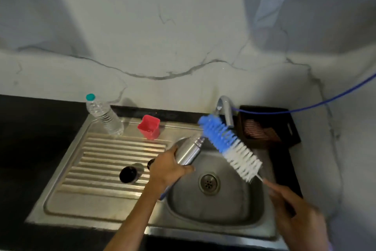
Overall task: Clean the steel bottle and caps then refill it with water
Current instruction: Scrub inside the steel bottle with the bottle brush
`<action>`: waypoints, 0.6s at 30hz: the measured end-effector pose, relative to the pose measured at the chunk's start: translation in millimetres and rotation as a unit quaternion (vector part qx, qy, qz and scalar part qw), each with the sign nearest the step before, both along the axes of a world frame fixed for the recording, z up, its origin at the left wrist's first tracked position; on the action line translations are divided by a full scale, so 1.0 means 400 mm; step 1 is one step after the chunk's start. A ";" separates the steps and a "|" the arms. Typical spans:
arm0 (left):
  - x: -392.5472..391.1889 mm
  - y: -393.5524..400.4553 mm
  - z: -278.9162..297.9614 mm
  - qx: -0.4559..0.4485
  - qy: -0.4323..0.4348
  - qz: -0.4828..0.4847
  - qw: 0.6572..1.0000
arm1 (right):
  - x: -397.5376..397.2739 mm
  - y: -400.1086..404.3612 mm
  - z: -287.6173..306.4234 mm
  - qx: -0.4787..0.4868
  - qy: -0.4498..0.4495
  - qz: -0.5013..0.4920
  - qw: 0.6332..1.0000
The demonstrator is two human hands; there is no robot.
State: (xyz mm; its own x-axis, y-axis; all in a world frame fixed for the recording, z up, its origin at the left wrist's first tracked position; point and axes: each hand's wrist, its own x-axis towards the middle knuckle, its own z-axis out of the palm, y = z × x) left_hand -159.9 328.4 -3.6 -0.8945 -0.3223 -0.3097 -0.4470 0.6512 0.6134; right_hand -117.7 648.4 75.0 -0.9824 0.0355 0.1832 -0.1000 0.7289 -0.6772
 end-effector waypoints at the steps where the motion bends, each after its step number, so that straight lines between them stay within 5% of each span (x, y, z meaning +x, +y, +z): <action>1: -0.016 0.028 0.012 -0.021 0.014 -0.030 0.999 | 0.025 -0.005 -0.016 0.013 0.019 -0.015 1.000; 6: -0.050 0.144 0.043 -0.187 0.037 -0.153 0.970 | 0.009 -0.028 -0.086 0.104 0.092 -0.043 0.989; 11: -0.053 0.058 0.070 -0.021 0.067 0.036 0.997 | 0.061 0.035 -0.104 0.144 0.113 -0.035 0.982; 15: -0.023 0.106 0.059 -0.002 0.033 -0.030 0.999 | 0.023 0.009 -0.117 0.012 0.041 -0.054 0.998; 18: 0.009 0.129 0.041 0.121 0.050 0.044 0.990 | 0.015 0.033 -0.124 -0.079 -0.019 -0.019 0.996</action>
